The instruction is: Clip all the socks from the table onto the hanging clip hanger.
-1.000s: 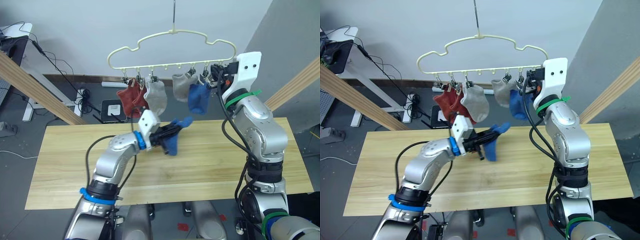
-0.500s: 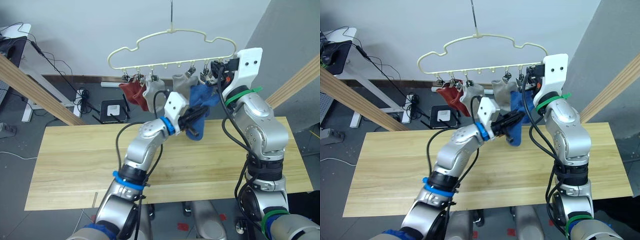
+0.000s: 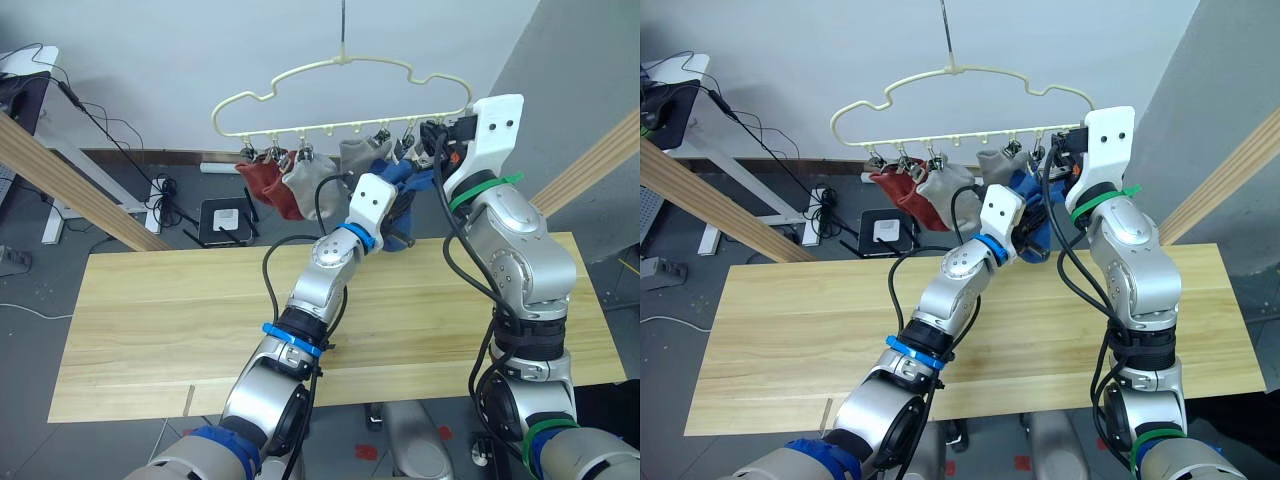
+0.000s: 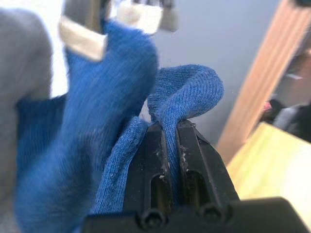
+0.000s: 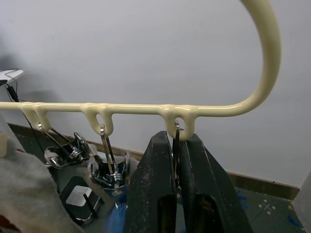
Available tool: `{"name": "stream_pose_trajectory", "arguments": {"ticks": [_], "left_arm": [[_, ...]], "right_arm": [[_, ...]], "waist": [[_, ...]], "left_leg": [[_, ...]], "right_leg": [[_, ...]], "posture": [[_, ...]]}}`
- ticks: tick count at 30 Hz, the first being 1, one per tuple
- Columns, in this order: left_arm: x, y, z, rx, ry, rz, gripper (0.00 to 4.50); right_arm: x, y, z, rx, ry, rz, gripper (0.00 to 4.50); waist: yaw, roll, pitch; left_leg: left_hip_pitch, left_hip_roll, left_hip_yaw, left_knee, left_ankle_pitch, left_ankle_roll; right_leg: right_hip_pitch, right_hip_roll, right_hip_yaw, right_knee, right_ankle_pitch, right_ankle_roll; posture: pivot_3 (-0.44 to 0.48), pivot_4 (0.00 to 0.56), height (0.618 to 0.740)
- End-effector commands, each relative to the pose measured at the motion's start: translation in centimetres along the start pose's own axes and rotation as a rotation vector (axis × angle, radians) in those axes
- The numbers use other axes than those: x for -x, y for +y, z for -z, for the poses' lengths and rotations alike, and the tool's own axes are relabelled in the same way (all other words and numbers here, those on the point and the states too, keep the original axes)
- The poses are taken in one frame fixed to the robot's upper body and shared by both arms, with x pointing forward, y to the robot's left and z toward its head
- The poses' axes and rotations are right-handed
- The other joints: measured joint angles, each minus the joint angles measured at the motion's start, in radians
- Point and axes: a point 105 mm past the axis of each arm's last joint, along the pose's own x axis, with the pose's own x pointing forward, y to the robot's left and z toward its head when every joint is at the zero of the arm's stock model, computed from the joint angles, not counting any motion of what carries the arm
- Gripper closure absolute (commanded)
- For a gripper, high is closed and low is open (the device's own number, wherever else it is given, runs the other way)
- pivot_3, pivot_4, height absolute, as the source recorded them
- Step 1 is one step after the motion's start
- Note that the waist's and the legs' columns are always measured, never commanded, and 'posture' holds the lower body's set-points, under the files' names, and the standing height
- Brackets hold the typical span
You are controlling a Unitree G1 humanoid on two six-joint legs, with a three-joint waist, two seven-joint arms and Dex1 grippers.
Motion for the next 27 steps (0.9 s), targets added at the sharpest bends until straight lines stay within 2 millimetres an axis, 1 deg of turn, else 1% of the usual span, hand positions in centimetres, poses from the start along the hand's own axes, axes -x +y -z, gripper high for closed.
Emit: {"name": "stream_pose_trajectory", "arguments": {"ticks": [1, 8, 15, 22, 27], "left_arm": [[-0.9, -1.4, -2.2, -0.003, -0.108, -0.003, 4.46], [-0.8, -1.6, -3.1, -0.019, -0.163, -0.014, 4.46], [-0.5, -2.0, -2.8, 0.007, -0.163, 0.003, 4.46], [-0.3, -2.3, -3.5, 0.045, -0.202, 0.006, 4.46], [-0.1, -2.2, -3.4, 0.059, -0.201, -0.001, 4.46]], "right_arm": [[0.3, 0.3, -2.7, 0.029, -0.107, -0.007, 4.50], [0.3, 0.3, -2.7, 0.020, -0.106, -0.001, 4.50], [0.3, 0.2, -2.5, 0.000, -0.100, 0.008, 4.50], [0.3, 0.1, -2.1, -0.026, -0.077, 0.012, 4.50], [0.3, 0.2, -2.0, -0.032, -0.070, 0.010, 4.50]], "waist": [[0.000, 0.000, 0.000], [0.000, 0.000, 0.000], [0.000, 0.000, 0.000], [0.000, 0.000, 0.000], [0.000, 0.000, 0.000]], "left_leg": [[0.000, 0.000, 0.000, 0.000, 0.000, 0.000], [0.000, 0.000, 0.000, 0.000, 0.000, 0.000], [0.000, 0.000, 0.000, 0.000, 0.000, 0.000], [0.000, 0.000, 0.000, 0.001, 0.000, 0.000], [0.000, 0.000, 0.000, 0.001, 0.000, 0.000]], "right_leg": [[0.000, 0.000, 0.000, 0.000, 0.000, 0.000], [0.000, 0.000, 0.000, 0.000, 0.000, 0.000], [0.000, 0.000, 0.000, 0.000, 0.000, 0.000], [0.000, 0.000, 0.000, 0.001, 0.000, 0.000], [0.000, 0.000, 0.000, 0.001, 0.000, 0.000]], "posture": [[-0.217, 0.362, 0.740], [-0.217, 0.361, 0.740], [-0.219, 0.360, 0.740], [-0.219, 0.360, 0.740], [-0.216, 0.365, 0.740]]}}
